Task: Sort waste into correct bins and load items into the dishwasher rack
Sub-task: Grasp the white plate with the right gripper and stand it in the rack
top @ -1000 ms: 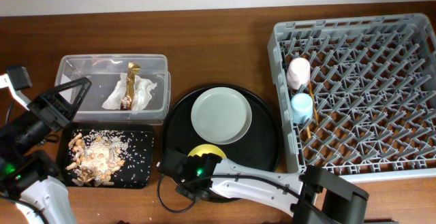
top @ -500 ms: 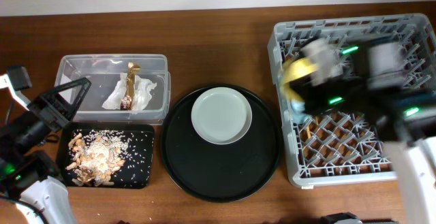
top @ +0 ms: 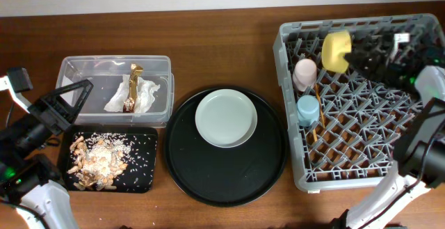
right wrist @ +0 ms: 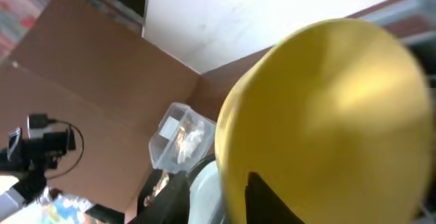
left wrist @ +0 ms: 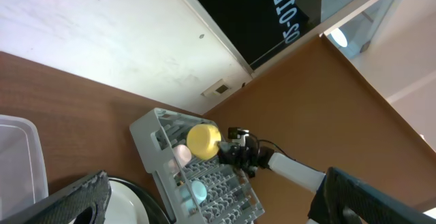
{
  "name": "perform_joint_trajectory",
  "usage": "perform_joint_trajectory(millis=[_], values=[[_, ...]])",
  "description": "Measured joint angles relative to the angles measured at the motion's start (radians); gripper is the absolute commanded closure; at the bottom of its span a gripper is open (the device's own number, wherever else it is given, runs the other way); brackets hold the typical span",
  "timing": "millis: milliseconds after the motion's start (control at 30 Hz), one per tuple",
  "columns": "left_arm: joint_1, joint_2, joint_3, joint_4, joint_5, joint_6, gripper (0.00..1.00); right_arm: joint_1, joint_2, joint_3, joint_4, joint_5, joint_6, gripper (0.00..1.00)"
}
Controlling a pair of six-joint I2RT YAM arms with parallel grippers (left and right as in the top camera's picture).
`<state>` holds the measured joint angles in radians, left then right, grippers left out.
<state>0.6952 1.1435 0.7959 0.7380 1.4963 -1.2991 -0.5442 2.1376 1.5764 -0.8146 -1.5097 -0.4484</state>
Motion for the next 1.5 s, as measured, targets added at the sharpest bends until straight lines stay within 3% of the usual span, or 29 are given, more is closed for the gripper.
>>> perform_joint_trajectory(millis=[233, 400, 500, 633, 733, 767, 800, 900, 1000, 1200, 1267, 1400, 1500], values=[[0.0, 0.0, 0.0, 0.0, 0.0, 0.0, 0.01, -0.243, 0.0, 0.002, -0.214, 0.001, 0.035, 0.01], [0.0, 0.0, 0.0, 0.0, 0.0, 0.0, 0.01, -0.159, -0.026, 0.003, -0.427, 0.07, -0.012, 0.02], [0.0, 0.0, 0.0, 0.0, 0.0, 0.0, 0.01, 0.158, -0.277, 0.004, -0.423, 0.298, -0.015, 0.01], [0.0, 0.0, 0.0, 0.0, 0.0, 0.0, 0.01, 0.63, -0.387, 0.003, -0.382, 1.066, 0.401, 0.01], [0.0, 0.0, 0.0, 0.0, 0.001, 0.0, 0.01, 0.843, -0.386, -0.032, -0.322, 1.336, 0.645, 0.02], [0.0, 0.0, 0.0, 0.0, 0.0, 0.0, 0.01, 0.906, -0.386, -0.05, -0.294, 1.373, 0.742, 0.5], [0.0, 0.0, 0.0, 0.0, 0.0, 0.0, 0.01, 0.941, -0.386, -0.074, -0.269, 1.395, 0.79, 0.6], [0.0, 0.0, 0.0, 0.0, 0.0, 0.0, 0.01, 0.999, -0.382, -0.161, -0.164, 1.466, 0.898, 0.77], [0.0, -0.001, 0.0, 0.0, 0.002, 0.0, 0.01, 0.999, -0.358, -0.331, 0.105, 1.528, 0.975, 0.78], [0.0, -0.001, 0.0, 0.0, 0.0, 0.0, 0.01, 0.999, -0.334, -0.539, 0.439, 1.555, 0.995, 0.8], [0.0, -0.001, 0.0, 0.0, 0.0, 0.0, 0.01, 0.999, -0.299, -0.558, 0.478, 1.557, 0.995, 0.96], [0.0, -0.001, 0.0, 0.0, 0.0, 0.0, 0.01, 1.003, -0.319, -0.554, 0.458, 1.543, 0.987, 0.96], [0.0, -0.001, 0.0, 0.0, 0.0, 0.0, 0.01, 1.003, -0.55, -0.544, 0.34, 1.652, 0.874, 0.96]])
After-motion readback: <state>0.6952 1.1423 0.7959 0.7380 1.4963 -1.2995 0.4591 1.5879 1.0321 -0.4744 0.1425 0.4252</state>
